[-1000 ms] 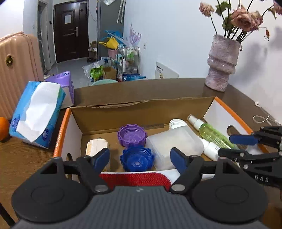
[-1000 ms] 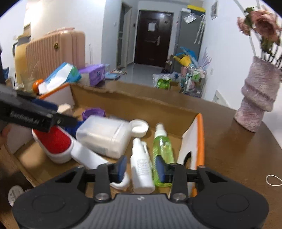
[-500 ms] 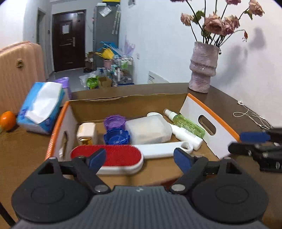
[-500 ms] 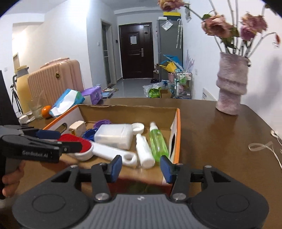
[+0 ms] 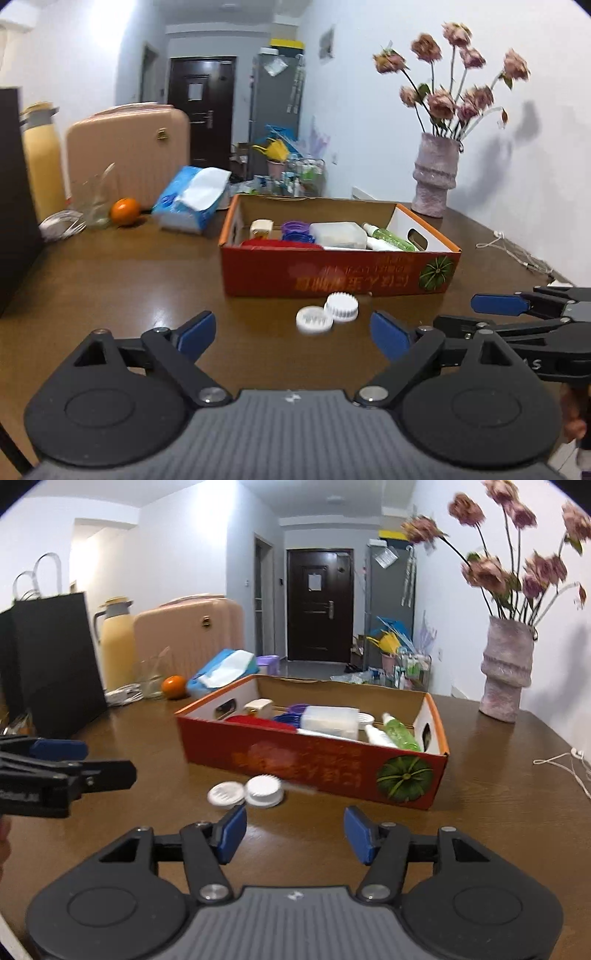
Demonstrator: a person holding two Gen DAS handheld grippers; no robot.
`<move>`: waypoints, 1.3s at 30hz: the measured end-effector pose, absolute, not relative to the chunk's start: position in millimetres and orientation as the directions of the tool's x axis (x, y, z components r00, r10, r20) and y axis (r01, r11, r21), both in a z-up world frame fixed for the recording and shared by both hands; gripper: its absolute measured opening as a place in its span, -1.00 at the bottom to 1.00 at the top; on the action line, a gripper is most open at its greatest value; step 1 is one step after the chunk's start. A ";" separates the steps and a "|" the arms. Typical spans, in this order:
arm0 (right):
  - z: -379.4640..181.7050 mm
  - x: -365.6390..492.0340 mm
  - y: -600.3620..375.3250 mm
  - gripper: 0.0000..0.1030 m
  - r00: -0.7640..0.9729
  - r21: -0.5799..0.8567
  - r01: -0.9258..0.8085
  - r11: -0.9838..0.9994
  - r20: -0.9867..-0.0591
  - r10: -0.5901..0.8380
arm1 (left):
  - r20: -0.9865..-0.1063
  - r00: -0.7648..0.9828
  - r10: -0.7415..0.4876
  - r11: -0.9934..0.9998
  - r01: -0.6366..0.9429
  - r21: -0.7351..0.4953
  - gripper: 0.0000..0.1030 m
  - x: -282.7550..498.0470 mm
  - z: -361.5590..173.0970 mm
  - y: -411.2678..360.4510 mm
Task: Organize rigid objects
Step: 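Withdraw both tools from the box toward the two white round caps, then grasp the flat white cap with the left tool while the right tool grasps the ridged white cap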
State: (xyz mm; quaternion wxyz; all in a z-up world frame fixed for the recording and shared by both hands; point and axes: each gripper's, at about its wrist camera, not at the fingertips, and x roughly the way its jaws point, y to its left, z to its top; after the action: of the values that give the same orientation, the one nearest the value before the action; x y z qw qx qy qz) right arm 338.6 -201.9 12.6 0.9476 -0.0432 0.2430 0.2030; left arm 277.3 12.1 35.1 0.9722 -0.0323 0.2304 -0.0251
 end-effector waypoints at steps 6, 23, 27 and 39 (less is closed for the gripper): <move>7.8 304.7 -195.0 0.25 0.828 -0.058 -0.408 0.911 -0.443 0.342 | -0.437 0.900 -0.015 0.997 -0.018 -0.071 0.80 256.1 29.8 12.6; -12.5 325.7 -217.8 0.24 0.842 0.097 -0.352 0.931 -0.402 0.361 | -0.480 0.877 0.000 1.000 -0.007 -0.013 0.81 301.7 6.8 -7.1; -21.8 345.1 -217.5 0.22 0.806 0.121 -0.344 0.931 -0.471 0.359 | -0.502 0.865 0.002 0.999 -0.022 -0.035 0.81 316.1 -5.0 8.9; -25.6 419.4 -194.5 0.09 0.713 0.123 -0.435 0.892 -0.559 0.424 | -0.601 0.783 -0.160 0.962 0.260 0.083 0.39 390.2 -17.9 -11.6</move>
State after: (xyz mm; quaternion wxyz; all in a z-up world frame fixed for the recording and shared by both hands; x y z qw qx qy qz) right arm 419.4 -194.5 -25.6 0.9253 -0.0088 0.2999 0.2320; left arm 390.2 -11.6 -17.9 0.9408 0.0807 0.3097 -0.1116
